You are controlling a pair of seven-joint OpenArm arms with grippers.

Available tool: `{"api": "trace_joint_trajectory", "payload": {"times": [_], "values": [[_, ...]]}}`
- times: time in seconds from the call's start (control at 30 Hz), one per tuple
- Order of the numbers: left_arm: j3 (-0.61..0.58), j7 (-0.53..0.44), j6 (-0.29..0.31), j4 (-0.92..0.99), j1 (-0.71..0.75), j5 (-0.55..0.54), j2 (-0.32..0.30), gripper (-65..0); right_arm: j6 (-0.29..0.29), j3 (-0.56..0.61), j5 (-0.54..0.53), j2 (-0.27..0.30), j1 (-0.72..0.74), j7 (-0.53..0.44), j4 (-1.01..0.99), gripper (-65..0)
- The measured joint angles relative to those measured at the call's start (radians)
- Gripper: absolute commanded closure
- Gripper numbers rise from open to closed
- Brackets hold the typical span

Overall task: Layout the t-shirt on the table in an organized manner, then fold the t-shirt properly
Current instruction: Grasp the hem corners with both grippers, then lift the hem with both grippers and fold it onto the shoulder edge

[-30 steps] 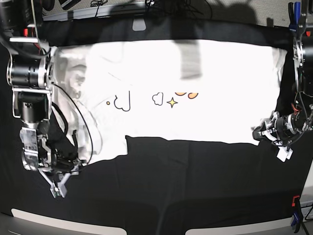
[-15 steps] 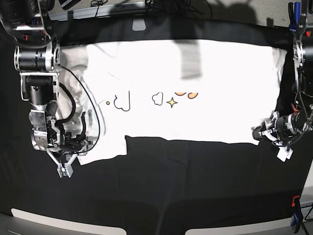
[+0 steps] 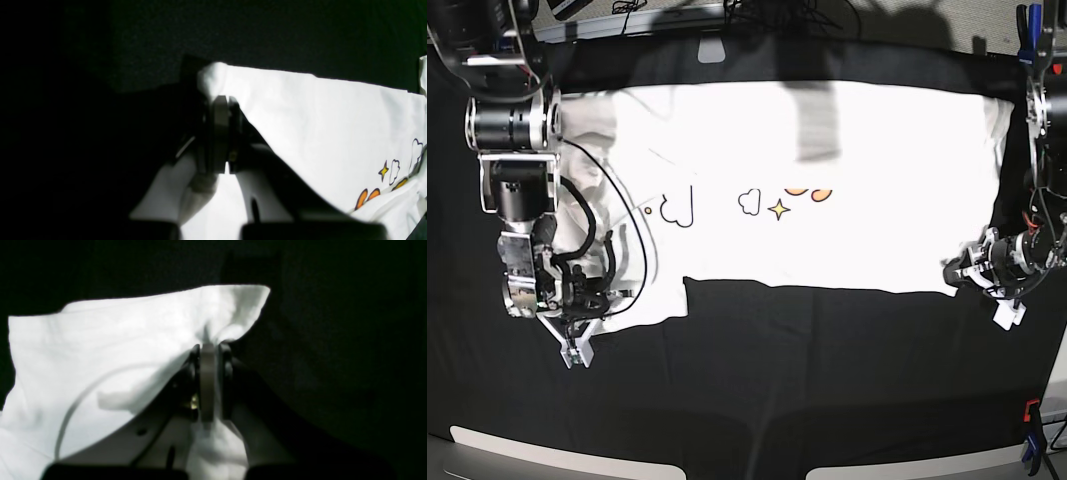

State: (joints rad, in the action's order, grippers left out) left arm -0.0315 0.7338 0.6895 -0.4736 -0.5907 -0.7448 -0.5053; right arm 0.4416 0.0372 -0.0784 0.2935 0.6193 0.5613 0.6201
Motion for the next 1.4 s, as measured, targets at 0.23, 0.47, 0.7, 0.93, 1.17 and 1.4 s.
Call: {"api": "trace_joint_trajectory", "payload": {"times": [0.23,0.47,0.7,0.93,1.17,1.4], "values": [[0.000,0.008,0.000,0.000,-0.014,0.008,0.000,0.0,0.005,0.001,0.004,-0.003,0.064,0.076,-0.009,0.0],[0.000,0.027,0.000,0.001,-0.092,0.008,-0.015,0.0,0.008,0.001,0.001,-0.004,0.150,0.103,-0.010,0.0],[0.000,0.072,0.000,0.000,-0.105,0.008,-0.037,0.0,0.025,0.001,0.001,-0.003,0.170,0.113,-0.010,0.0],[0.000,0.079,0.000,0.000,-0.084,0.013,-0.042,0.0,0.196,0.001,-0.052,-0.003,0.159,0.147,0.012,0.0],[0.000,0.082,0.000,-0.045,-0.074,0.071,-0.042,0.0,0.200,0.001,-0.101,-0.003,0.000,0.169,0.263,0.0],[-0.002,0.053,-0.108,-0.391,0.137,0.101,-0.043,0.0,0.137,-0.015,-0.106,-0.006,-0.201,0.227,0.612,0.0]]}}
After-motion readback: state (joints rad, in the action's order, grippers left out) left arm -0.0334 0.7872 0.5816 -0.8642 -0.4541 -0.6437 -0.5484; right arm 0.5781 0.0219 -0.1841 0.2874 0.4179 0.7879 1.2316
